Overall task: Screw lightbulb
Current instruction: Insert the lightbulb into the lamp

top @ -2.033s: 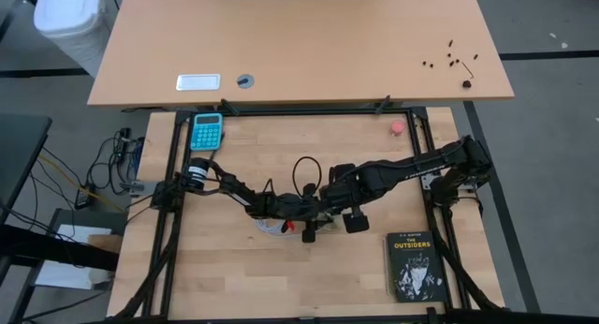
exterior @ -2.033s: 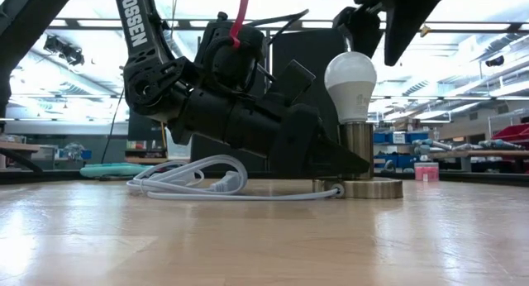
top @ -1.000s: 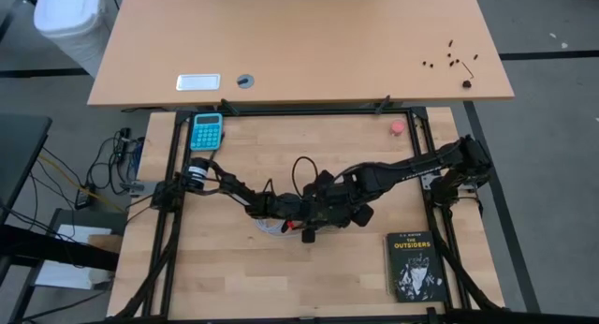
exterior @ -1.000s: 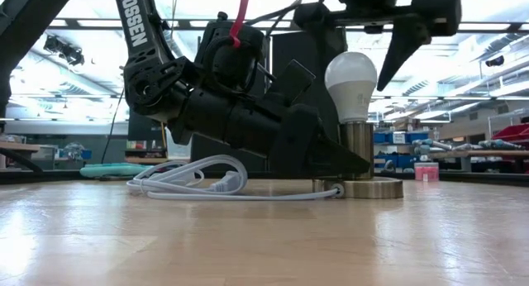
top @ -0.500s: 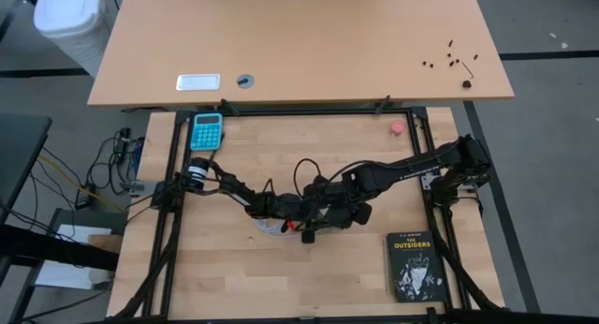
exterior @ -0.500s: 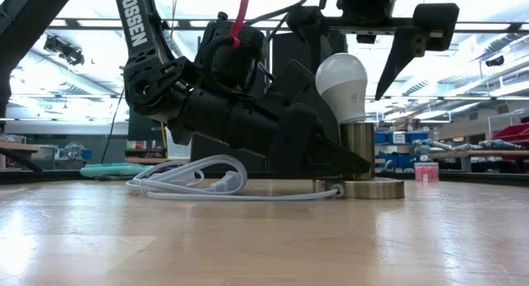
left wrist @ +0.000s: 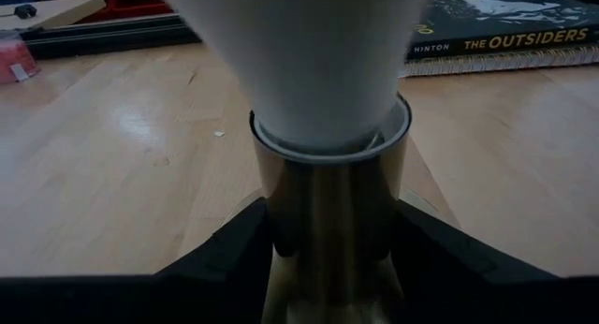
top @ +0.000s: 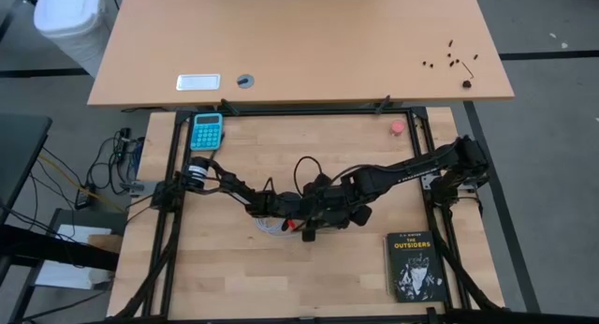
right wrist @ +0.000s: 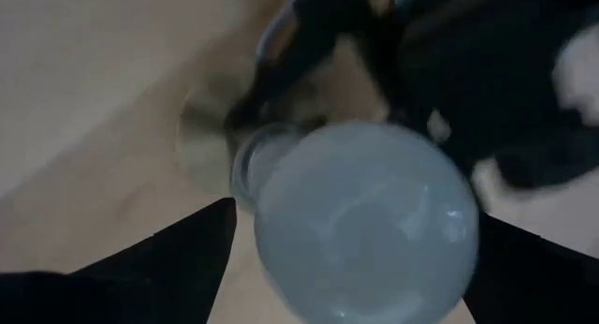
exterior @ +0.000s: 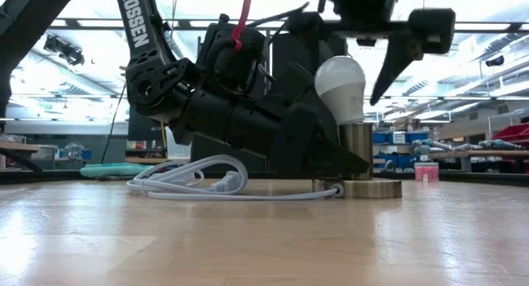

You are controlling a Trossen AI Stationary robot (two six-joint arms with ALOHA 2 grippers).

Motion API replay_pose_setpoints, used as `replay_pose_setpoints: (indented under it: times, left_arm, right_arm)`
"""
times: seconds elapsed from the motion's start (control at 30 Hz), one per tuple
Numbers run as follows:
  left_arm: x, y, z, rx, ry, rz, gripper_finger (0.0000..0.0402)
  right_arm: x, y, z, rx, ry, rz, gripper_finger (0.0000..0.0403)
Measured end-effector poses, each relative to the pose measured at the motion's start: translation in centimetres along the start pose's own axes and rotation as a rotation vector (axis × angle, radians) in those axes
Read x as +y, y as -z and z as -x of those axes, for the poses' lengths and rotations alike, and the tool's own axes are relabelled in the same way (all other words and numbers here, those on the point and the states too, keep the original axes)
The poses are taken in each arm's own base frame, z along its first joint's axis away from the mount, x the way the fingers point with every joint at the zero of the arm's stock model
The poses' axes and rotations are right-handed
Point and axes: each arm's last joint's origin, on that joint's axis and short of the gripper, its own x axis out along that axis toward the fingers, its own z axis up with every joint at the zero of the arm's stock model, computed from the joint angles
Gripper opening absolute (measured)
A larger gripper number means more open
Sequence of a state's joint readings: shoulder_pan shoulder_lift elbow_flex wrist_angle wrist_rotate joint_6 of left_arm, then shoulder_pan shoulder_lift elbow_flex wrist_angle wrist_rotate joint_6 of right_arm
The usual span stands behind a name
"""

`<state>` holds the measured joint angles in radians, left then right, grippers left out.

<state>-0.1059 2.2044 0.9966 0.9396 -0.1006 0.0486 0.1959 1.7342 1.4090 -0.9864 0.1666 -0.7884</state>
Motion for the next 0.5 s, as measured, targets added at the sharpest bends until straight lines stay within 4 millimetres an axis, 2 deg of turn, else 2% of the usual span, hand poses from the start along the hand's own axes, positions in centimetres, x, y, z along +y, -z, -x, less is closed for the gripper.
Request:
replay_pose_setpoints:
  times: [0.17,0.5]
  left_arm:
    - [-0.01,0.02,-0.01,0.003,0.000,0.000,0.0195]
    - [0.02,0.04,0.00,0.007,-0.002,0.000,0.0195]
  right_arm:
    - [0.35,0.27,-0.22,0.045,-0.034,0.000,0.0350]
    - [0.25,-0.54,-0.10,-0.028,-0.038,-0.005,0.0326]
